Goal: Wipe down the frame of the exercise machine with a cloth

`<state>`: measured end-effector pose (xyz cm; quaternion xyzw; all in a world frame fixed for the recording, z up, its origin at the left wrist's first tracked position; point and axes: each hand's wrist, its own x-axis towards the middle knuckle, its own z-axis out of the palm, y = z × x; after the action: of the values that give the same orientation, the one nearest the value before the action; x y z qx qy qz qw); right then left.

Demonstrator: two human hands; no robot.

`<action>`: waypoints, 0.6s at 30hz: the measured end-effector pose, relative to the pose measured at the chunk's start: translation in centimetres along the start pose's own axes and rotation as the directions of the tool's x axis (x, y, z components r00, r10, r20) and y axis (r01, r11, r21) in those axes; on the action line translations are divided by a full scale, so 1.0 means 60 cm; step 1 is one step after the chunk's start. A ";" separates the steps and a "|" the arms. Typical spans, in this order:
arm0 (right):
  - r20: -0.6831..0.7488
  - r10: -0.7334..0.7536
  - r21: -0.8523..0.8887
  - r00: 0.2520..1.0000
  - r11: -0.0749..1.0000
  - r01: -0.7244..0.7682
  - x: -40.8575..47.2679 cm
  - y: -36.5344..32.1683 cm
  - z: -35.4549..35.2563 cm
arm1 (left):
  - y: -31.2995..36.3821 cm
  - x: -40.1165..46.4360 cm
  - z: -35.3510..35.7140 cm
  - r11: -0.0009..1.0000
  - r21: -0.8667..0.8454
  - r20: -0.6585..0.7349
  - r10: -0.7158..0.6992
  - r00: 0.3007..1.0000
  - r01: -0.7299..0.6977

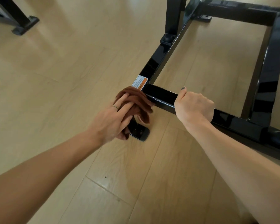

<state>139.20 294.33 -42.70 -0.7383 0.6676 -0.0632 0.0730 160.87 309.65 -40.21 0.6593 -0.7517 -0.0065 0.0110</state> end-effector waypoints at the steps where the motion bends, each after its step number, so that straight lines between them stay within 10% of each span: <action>1: 0.002 0.005 0.002 1.000 1.000 -0.005 0.000 0.000 0.000 | 0.006 0.004 0.005 0.985 -0.090 0.047 -0.145 0.988 0.149; 4: 0.003 0.014 -0.003 1.000 1.000 -0.014 -0.002 0.000 0.001 | 0.006 0.038 0.013 0.913 -0.119 0.125 -0.376 0.918 0.390; 18: 0.120 -0.010 -0.027 0.993 1.000 0.014 0.013 0.004 -0.009 | 0.007 0.209 0.010 0.865 -0.115 0.184 -0.464 0.866 0.488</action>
<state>138.96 293.52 -42.20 -0.7457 0.6583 -0.0097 0.1022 158.79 297.28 -40.68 0.8194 -0.5609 -0.1181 0.0047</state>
